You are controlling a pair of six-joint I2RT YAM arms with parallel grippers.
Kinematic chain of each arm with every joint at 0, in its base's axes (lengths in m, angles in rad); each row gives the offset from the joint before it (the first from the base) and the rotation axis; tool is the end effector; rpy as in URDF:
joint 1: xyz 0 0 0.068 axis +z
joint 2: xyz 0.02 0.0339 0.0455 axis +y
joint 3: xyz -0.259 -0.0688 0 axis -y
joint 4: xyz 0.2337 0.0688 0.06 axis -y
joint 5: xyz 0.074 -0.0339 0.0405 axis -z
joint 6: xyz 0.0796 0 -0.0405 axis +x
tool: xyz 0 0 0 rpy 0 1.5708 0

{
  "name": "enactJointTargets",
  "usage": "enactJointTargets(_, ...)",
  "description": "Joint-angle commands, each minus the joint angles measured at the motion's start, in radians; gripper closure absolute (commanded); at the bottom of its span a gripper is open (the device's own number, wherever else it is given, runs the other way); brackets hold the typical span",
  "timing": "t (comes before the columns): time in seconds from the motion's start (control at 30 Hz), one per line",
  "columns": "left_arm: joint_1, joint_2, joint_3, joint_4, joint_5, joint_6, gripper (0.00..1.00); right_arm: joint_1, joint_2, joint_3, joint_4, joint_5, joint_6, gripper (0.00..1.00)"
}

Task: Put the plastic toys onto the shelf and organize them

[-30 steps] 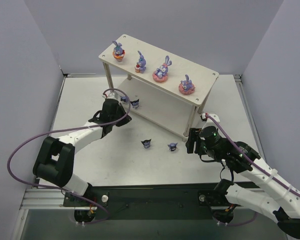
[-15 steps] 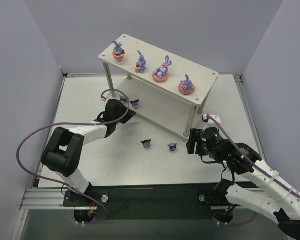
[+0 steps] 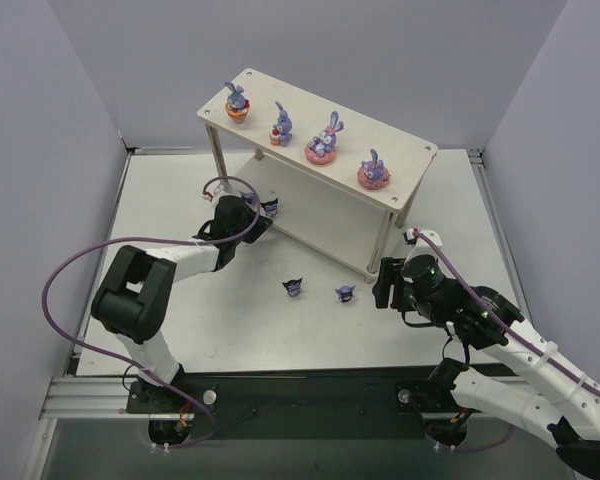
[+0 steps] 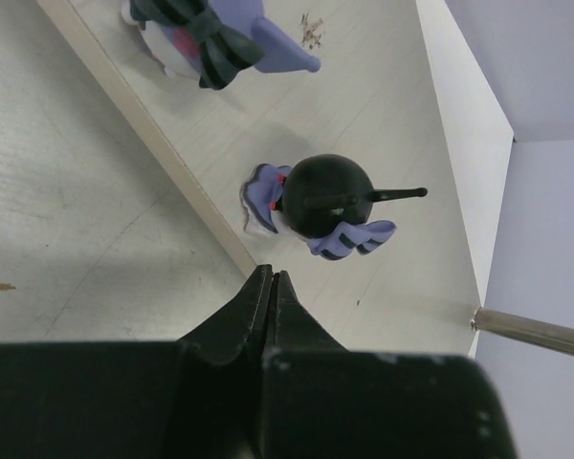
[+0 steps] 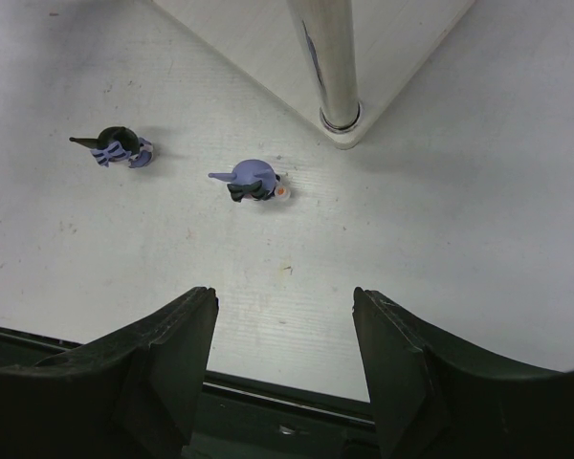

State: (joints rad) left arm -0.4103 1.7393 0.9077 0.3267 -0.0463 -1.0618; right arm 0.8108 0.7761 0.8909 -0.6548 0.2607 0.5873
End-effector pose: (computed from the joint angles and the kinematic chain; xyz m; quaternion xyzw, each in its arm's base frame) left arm 0.3679 -0.1560 0.1623 -0.2867 0.8120 -0.3262 0.3898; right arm 0.1457 0.1235 0.3037 -0.0325 0.8645 0.2279 0.4469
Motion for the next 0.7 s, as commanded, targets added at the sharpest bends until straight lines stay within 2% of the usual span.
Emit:
enactJointTargets(0.0, 0.007, 0.009, 0.06, 0.063, -0.023, -0.009, 1.0, -0.005, -0.005, -0.006, -0.005, 0.017, 0.0, 0.4)
enactJointTargets(0.67, 0.03, 0.051, 0.092, 0.025, -0.029, 0.029, 1.0, -0.005, 0.0, -0.006, -0.005, 0.026, -0.009, 0.4)
